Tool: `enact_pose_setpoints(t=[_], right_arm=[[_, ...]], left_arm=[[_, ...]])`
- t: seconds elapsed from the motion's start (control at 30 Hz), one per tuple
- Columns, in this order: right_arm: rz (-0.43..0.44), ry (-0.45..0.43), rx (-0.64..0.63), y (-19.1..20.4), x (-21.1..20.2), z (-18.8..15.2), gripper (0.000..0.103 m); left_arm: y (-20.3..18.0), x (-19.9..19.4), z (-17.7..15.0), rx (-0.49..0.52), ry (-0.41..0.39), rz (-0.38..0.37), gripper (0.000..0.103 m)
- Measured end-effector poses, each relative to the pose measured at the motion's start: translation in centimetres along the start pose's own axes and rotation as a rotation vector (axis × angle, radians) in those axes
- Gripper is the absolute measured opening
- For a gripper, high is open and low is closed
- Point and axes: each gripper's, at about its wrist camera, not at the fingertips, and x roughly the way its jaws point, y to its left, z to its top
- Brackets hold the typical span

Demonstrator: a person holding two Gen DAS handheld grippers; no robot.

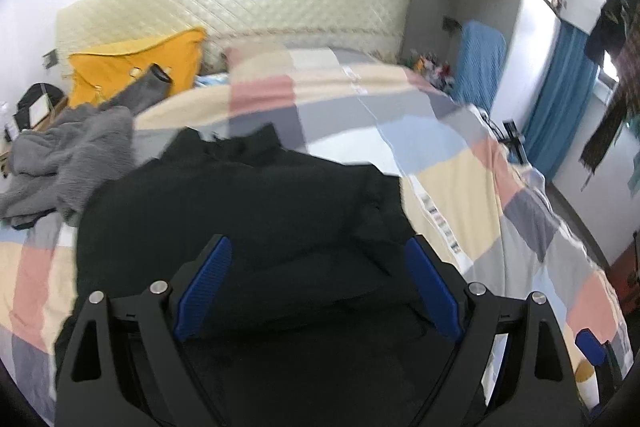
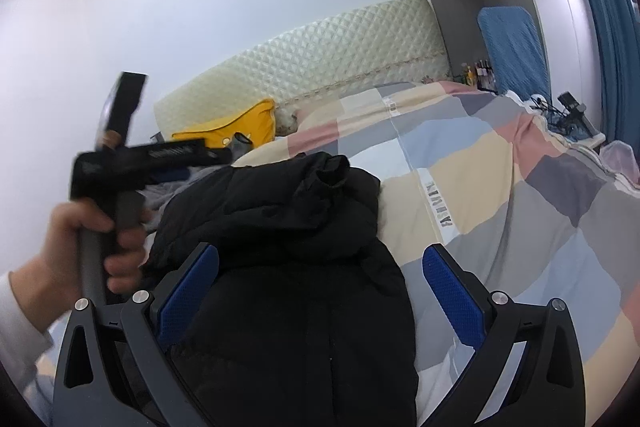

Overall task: Fold large clothes
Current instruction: 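Release the sleeve from the left tool onto the jacket front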

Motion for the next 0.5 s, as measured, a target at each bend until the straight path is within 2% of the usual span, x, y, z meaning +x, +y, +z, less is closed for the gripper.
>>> enact_pose_setpoints(t=[0.13,0.27,0.37,0.5], right_arm=[[-0.022,-0.006,-0.049,1.3,0.3,-0.2,0.103],[0.004,-0.008,-0.038,2.2,1.2,0.5,0.103],[0.022,-0.012,-0.047,3.6,2.4,1.5,0.102],[0.043,-0.016,-0.092,6.2,6.0,4.1,0.097]], left_arm=[[3.3,-2.1,0.9,-0.029,-0.040,0.023,0.089],[6.1,-3.1,1.5,-0.040,-0.072,0.064,0.089],[7.9,-2.6,1.5,-0.047,-0.063,0.111,0.089],[10.5,-0.5,1.1,-0.058,-0.033,0.178,0.089]])
